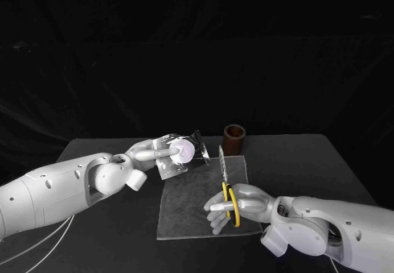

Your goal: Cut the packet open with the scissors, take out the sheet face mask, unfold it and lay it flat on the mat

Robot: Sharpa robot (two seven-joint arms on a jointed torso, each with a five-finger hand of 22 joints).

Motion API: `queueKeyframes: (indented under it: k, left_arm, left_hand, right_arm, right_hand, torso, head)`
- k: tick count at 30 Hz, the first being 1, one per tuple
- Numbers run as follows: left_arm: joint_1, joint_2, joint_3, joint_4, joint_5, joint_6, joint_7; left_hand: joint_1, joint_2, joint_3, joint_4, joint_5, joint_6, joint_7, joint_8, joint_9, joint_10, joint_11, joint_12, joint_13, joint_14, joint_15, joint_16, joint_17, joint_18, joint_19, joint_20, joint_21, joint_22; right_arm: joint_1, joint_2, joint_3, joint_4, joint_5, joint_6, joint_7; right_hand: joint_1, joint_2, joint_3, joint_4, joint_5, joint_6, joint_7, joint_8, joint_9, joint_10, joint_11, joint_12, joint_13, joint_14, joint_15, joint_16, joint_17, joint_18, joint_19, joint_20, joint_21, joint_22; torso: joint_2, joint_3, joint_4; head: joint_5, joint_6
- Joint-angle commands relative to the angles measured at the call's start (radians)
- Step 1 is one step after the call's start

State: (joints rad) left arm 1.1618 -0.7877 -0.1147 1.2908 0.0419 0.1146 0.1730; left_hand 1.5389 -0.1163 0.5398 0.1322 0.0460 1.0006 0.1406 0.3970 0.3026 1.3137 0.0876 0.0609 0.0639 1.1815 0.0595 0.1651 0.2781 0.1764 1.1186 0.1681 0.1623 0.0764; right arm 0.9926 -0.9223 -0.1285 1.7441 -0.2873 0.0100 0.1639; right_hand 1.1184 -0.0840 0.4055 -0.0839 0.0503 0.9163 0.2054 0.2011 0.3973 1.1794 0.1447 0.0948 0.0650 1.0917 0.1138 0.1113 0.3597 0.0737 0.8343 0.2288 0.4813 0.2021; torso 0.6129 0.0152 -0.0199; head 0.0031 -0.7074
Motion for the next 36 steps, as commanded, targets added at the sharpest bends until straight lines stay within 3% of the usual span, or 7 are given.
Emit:
queueKeyframes:
  k: [1, 9, 18, 36]
  left_arm:
    - [0.002, 0.002, 0.001, 0.004, 0.016, 0.032, 0.009]
    - [0.002, 0.006, 0.001, 0.007, 0.023, 0.014, 0.015]
    - [0.002, 0.008, 0.002, 0.015, 0.016, 0.001, 0.019]
    - [0.005, 0.007, 0.003, 0.034, -0.034, 0.008, 0.019]
  left_hand:
    - [-0.011, -0.001, 0.008, -0.001, 0.004, 0.004, 0.003, 0.005, 0.084, 0.005, -0.001, 0.003, 0.001, 0.007, 0.002, -0.006, 0.001, 0.005, 0.0, -0.001, 0.006, 0.001]
    - [-0.015, -0.001, 0.011, -0.004, 0.003, 0.004, 0.003, 0.005, 0.085, 0.006, 0.0, 0.003, 0.001, 0.007, 0.002, -0.007, 0.002, 0.005, 0.0, -0.001, 0.007, 0.001]
    - [-0.018, -0.001, 0.015, -0.009, 0.004, 0.004, 0.004, 0.005, 0.086, 0.005, 0.0, 0.003, 0.001, 0.007, 0.002, -0.008, 0.003, 0.006, -0.001, -0.001, 0.007, 0.001]
    - [-0.024, -0.002, 0.022, -0.017, 0.004, 0.004, 0.005, 0.006, 0.089, 0.006, 0.0, 0.003, 0.001, 0.008, 0.002, -0.009, 0.005, 0.005, -0.002, -0.001, 0.008, 0.001]
  right_arm:
    - [-0.001, 0.007, -0.001, 0.005, -0.054, 0.032, -0.049]
    - [-0.004, 0.033, -0.011, 0.003, -0.052, 0.009, -0.081]
    - [-0.005, 0.062, -0.019, -0.026, 0.007, -0.037, -0.122]
    - [-0.005, 0.085, -0.021, -0.064, 0.055, -0.084, -0.155]
  right_hand:
    - [-0.009, 0.001, -0.001, 0.009, 0.0, 0.009, 0.0, -0.003, -0.001, 0.008, -0.001, -0.006, 0.001, 0.007, -0.003, 0.006, -0.002, 0.11, 0.015, -0.004, -0.006, -0.002]
    - [-0.018, -0.003, -0.014, 0.024, 0.0, 0.007, 0.003, -0.008, -0.004, 0.005, 0.001, -0.011, 0.0, 0.003, -0.001, 0.003, -0.006, 0.109, 0.019, -0.004, -0.015, -0.009]
    - [-0.065, -0.033, -0.116, 0.091, -0.001, -0.021, 0.021, -0.027, -0.007, -0.033, 0.02, -0.028, -0.001, -0.02, 0.013, -0.011, -0.025, 0.108, 0.024, 0.006, -0.051, -0.035]
    - [-0.057, 0.001, -0.322, 0.234, 0.0, -0.109, 0.059, -0.051, -0.006, -0.142, 0.057, -0.021, 0.0, -0.117, 0.049, -0.038, -0.087, 0.105, -0.001, 0.036, -0.118, -0.082]
  torso:
    - [0.0, -0.001, 0.0004]
    - [0.0, -0.0006, 0.0006]
    - [0.001, -0.0002, 0.0009]
    - [0.0, 0.0004, -0.0003]
  head:
    - [0.001, 0.001]
    - [-0.001, 0.0]
    - [0.0, -0.006]
    - [0.0, -0.018]
